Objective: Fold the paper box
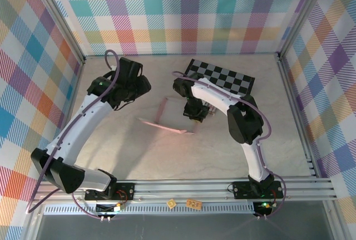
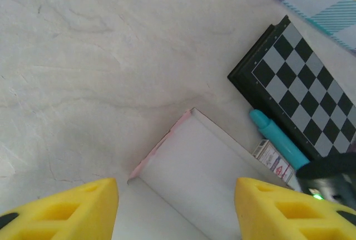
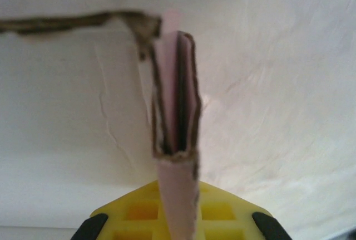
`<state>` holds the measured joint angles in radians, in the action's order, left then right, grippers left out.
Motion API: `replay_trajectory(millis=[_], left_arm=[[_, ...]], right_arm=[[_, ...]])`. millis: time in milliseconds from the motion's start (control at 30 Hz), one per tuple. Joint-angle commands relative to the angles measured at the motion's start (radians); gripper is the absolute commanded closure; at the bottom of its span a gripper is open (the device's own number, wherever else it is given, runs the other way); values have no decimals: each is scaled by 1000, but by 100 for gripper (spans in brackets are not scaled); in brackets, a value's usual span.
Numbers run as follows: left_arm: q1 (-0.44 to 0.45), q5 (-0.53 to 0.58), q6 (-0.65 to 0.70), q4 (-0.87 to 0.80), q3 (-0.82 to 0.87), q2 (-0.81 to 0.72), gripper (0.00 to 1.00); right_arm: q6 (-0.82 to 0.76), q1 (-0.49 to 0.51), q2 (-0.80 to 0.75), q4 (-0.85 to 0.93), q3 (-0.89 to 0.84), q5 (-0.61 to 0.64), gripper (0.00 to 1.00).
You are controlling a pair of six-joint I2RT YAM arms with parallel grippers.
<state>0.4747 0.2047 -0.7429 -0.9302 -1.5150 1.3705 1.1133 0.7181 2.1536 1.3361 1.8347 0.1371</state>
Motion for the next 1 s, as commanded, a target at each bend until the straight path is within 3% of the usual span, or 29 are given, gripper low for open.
replay_trajectory(millis=[0, 100, 333, 700, 967], left_arm=[[-10, 31, 19, -78, -44, -36, 44], [-12, 24, 28, -111, -63, -48, 44], [-14, -53, 51, -195, -42, -52, 42], [-39, -297, 53, -139, 87, -22, 38], [-44, -249, 86, -214, 27, 16, 37]], right_arm=[[323, -9, 51, 87, 8, -224, 100], [450, -3, 51, 25, -40, -354, 100], [634, 25, 42, -84, -122, -446, 99], [612, 34, -50, -159, -193, -418, 42], [366, -11, -117, -111, -38, -296, 21]])
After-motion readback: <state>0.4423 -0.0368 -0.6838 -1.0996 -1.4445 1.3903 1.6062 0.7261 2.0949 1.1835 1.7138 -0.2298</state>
